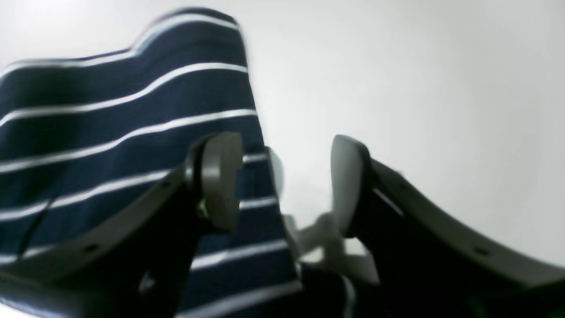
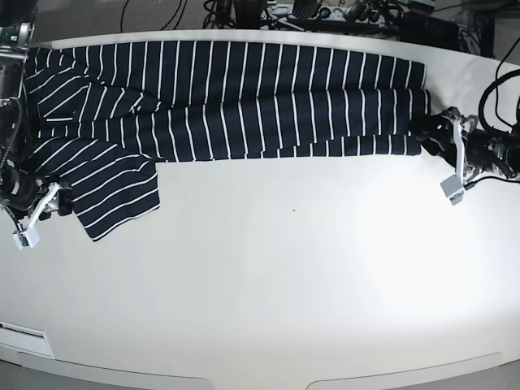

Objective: Fold the T-shirt properly
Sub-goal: 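Lower the hem onto the shirt and open both grippers, then push the loose sleeve end inward with the right gripper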

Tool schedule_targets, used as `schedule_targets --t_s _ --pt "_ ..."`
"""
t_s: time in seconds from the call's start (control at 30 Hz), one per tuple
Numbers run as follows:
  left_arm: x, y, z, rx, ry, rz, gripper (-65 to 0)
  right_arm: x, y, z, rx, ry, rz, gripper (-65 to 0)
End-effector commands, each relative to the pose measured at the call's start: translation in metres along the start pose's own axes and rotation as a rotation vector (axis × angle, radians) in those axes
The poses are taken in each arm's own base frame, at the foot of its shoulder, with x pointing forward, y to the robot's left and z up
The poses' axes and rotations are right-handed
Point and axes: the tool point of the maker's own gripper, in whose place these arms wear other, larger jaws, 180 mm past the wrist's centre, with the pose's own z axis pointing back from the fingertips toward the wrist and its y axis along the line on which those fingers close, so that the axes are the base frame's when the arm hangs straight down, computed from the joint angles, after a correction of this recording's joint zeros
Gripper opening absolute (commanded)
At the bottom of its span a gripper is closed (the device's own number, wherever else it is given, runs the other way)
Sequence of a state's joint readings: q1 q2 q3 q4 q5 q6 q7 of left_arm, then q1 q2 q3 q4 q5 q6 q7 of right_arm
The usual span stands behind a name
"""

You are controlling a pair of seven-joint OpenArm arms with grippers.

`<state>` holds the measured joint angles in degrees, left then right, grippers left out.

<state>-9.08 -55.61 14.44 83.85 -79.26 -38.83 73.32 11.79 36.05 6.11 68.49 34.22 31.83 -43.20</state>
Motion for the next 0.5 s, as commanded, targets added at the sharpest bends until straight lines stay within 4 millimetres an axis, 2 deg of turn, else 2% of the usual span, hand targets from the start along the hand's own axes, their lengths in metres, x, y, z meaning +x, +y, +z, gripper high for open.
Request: schedule_targets --t_s 0.0,0.17,0.3,0.4,0.47 --pt "0.007 0.006 0.015 0.031 -0.022 -0.014 -29.6 0.023 -0.012 0.007 -0.046 -0.066 0.004 -30.7" --pt "0.008 0.006 0.015 0.03 -0.023 -0.014 -29.6 0.012 -0.013 -0.007 -0.136 -0.037 -0.036 -30.7" --pt "0.008 0.006 0.015 0.03 -0.022 -0.014 -29.6 0.002 -0.011 -0.018 -0.135 -0.032 -0.075 -30.7" --pt "0.008 0.006 0.015 0.03 -0.022 -0.014 -29.6 -0.014 -0.013 -0.024 -0.135 0.001 -0.087 -30.7" --pt "0.008 0.006 0.015 0.03 -0.025 -0.014 -29.6 -0.019 -0.001 -0.028 -0.059 0.004 -0.09 -30.7"
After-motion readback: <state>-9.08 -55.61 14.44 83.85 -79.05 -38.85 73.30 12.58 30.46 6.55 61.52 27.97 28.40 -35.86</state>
